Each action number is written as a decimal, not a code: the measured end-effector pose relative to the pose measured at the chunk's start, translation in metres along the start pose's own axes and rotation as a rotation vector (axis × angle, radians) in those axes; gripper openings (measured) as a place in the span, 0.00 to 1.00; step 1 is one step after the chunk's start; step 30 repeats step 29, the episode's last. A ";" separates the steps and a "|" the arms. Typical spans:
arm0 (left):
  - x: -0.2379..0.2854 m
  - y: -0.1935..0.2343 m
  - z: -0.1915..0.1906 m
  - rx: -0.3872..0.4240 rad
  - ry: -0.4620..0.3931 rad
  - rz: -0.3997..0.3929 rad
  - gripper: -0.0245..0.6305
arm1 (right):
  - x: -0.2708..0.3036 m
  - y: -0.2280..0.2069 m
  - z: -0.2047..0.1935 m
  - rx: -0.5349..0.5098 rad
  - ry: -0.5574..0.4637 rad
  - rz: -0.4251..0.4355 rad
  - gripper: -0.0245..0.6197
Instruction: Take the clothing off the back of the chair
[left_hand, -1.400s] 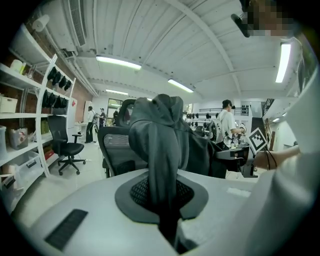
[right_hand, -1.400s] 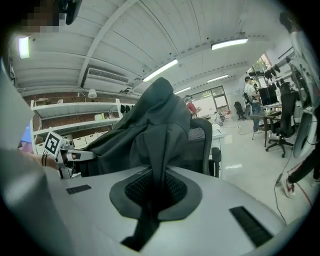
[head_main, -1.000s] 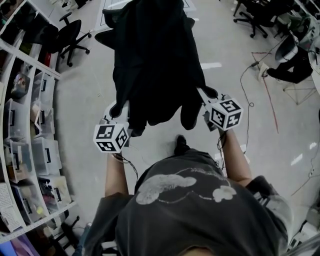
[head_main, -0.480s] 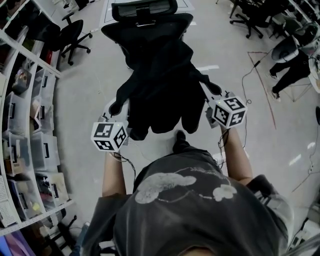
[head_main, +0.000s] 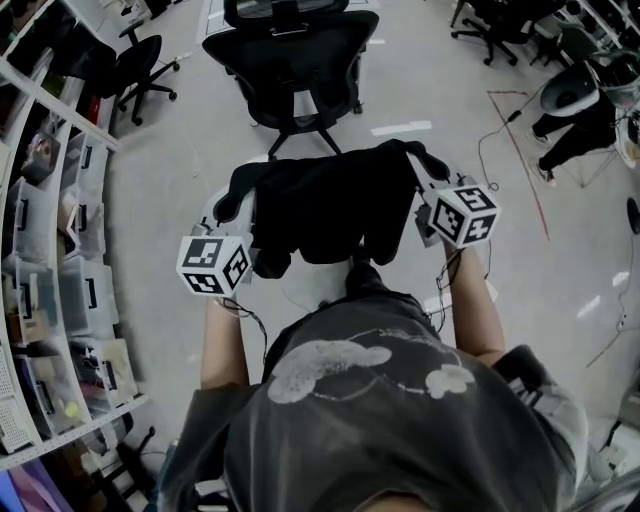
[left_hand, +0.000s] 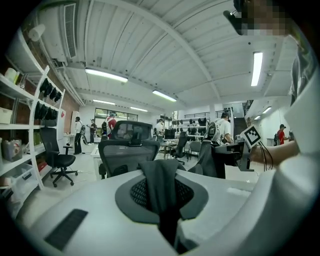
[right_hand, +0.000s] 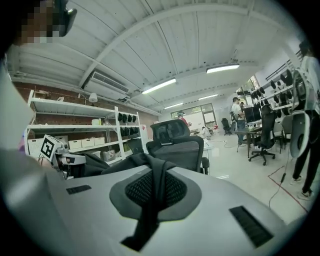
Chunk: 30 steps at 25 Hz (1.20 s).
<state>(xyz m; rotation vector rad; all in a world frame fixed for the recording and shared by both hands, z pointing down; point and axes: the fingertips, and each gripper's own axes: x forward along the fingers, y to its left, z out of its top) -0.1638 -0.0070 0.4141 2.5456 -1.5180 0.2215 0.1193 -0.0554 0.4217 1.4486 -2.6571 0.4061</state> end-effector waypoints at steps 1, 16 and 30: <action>-0.004 -0.001 -0.004 -0.002 0.003 -0.001 0.05 | -0.004 0.003 -0.003 0.000 0.000 -0.005 0.03; -0.038 0.007 -0.032 -0.051 0.024 0.021 0.05 | -0.026 0.036 -0.034 -0.023 0.046 -0.023 0.03; -0.036 0.009 -0.033 -0.069 0.013 0.020 0.05 | -0.023 0.038 -0.039 -0.025 0.057 -0.021 0.03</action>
